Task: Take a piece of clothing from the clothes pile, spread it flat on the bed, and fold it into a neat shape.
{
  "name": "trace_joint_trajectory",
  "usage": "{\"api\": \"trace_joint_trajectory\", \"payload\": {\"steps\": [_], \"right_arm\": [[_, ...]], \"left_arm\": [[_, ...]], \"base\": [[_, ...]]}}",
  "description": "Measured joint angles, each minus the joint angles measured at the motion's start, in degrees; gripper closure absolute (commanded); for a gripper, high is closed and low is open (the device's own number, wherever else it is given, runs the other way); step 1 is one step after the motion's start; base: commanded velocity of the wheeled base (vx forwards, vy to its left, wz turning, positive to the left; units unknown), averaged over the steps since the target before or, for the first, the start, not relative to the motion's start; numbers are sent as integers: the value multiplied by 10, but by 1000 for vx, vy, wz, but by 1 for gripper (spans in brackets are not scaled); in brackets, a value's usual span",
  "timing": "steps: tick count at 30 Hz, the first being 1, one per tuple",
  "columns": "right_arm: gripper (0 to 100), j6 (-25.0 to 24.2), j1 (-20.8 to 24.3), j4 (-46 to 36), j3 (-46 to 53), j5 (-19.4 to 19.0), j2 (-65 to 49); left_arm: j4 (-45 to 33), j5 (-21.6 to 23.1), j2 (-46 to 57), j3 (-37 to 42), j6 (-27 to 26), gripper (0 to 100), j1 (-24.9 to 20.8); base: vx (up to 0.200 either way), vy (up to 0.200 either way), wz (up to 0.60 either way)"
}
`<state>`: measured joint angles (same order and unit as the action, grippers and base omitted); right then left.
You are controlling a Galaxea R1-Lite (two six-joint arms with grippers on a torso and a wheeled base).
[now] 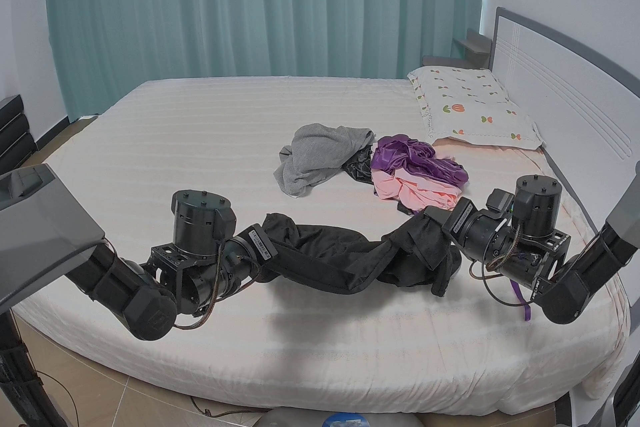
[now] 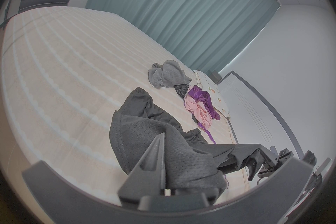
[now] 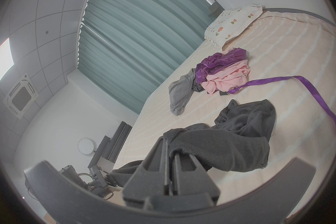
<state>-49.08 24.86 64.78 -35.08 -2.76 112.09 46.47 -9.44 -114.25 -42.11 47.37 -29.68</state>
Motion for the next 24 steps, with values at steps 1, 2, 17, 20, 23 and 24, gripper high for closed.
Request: {"api": "trace_joint_trajectory", "payload": {"steps": [1, 2, 17, 20, 23, 24], "right_arm": [[100, 0, 1, 0, 0, 4, 0], [100, 0, 2, 0, 0, 6, -1], [100, 2, 23, 17, 5, 31, -3], [100, 2, 25, 17, 6, 33, -5], [100, 2, 25, 16, 6, 34, -6], [100, 2, 25, 16, 7, 34, -6]], "left_arm": [[-1, 0, 1, 0, 0, 100, 0], [-1, 0, 3, 0, 0, 100, 0], [-3, 2, 25, 15, 8, 100, 10], [-4, 3, 32, 18, 12, 100, 12], [-5, 4, 40, 21, 12, 100, 13], [-5, 4, 42, 21, 12, 100, 13]], "base": [[0, 200, 0], [0, 200, 0], [0, 200, 0], [0, 200, 0], [0, 200, 0], [0, 200, 0]]}}
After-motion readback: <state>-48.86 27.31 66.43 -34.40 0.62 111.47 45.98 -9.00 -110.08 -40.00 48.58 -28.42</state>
